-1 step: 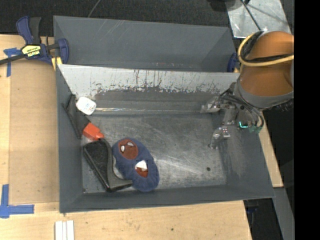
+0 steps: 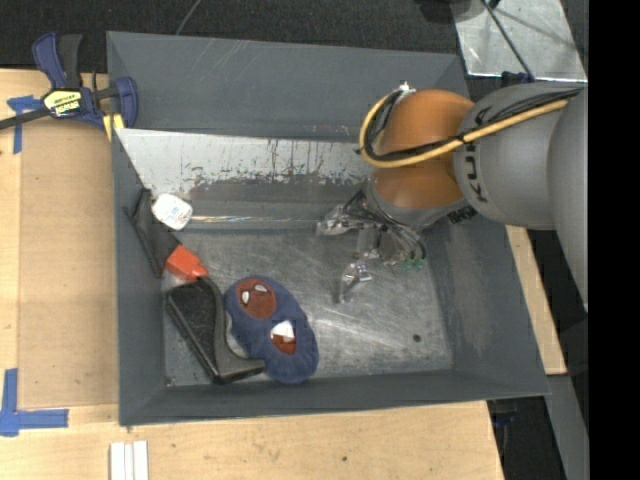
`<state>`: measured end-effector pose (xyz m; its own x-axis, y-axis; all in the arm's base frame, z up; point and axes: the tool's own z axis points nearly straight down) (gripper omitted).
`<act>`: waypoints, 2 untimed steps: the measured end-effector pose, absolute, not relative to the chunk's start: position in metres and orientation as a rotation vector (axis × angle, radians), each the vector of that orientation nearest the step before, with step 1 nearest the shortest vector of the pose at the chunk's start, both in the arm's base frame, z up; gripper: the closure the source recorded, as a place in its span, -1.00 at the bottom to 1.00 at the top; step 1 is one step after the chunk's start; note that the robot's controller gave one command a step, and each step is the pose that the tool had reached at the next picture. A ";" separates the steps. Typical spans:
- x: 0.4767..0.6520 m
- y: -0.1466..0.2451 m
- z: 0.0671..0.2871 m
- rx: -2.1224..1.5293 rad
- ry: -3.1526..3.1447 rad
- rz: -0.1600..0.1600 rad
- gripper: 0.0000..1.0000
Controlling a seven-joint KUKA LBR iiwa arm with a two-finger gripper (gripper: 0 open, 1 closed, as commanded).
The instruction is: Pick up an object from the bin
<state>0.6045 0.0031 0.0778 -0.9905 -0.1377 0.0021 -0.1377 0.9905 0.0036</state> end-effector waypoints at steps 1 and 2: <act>0.598 0.102 0.075 0.419 -3.125 0.005 -1.00; 0.548 0.137 0.112 0.840 -3.034 0.003 -1.00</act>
Offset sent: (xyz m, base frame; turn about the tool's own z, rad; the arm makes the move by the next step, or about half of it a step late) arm -0.0109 0.0978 -0.0078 -0.1239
